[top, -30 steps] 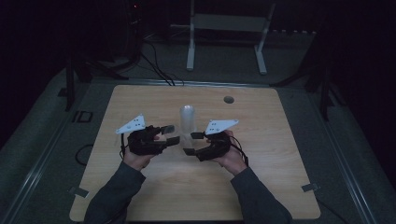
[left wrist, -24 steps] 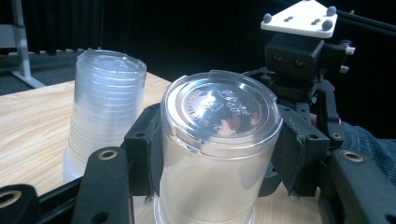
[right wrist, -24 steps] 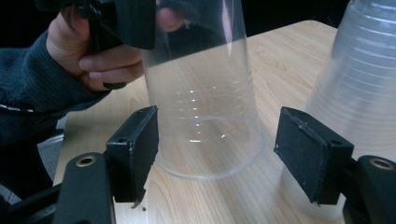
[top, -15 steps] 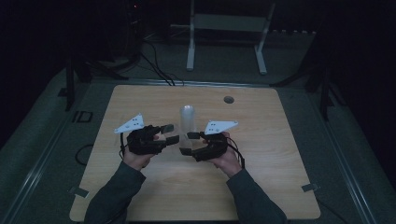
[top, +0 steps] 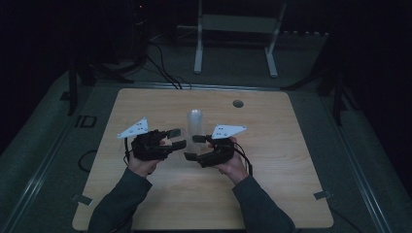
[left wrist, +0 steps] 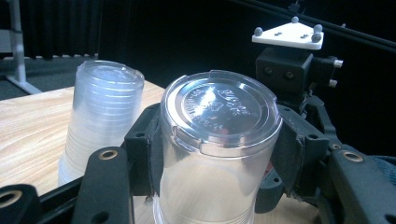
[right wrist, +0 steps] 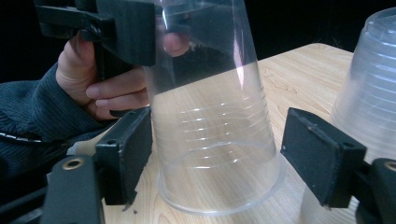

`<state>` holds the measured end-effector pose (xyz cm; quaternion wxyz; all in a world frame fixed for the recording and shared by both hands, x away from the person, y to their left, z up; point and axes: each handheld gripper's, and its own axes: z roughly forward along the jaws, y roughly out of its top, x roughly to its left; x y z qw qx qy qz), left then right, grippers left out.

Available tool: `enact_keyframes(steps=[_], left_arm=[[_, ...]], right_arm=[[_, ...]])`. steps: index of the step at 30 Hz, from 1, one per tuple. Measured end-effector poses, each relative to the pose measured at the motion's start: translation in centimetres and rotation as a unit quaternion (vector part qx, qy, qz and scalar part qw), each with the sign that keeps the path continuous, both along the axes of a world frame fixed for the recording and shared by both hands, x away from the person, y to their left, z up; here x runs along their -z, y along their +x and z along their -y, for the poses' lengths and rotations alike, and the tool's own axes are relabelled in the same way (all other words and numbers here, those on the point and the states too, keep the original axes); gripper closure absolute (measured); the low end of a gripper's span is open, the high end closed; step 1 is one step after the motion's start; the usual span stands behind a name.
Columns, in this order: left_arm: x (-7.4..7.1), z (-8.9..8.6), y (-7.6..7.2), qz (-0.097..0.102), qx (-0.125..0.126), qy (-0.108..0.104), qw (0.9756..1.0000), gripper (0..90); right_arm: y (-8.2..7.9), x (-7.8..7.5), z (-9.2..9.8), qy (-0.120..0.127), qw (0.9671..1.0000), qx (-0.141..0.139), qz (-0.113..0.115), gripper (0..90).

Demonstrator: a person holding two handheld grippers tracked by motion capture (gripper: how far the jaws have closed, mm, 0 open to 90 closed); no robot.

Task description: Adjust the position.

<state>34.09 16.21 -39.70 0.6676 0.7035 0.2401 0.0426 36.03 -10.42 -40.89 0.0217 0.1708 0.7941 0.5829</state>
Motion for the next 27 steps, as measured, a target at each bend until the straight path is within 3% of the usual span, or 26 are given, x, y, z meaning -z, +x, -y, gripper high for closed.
enact_keyframes(steps=[17,27], left_arm=[[0.11,-0.04,0.08,-0.007,0.002,-0.016,0.9998,41.5],[0.27,-0.05,0.25,-0.013,0.004,-0.014,0.9998,37.0]], right_arm=[[-0.01,0.12,-0.74,-0.009,1.0000,-0.003,0.001,24.6],[-0.12,0.07,-0.83,-0.019,0.9998,-0.003,0.004,28.7]])
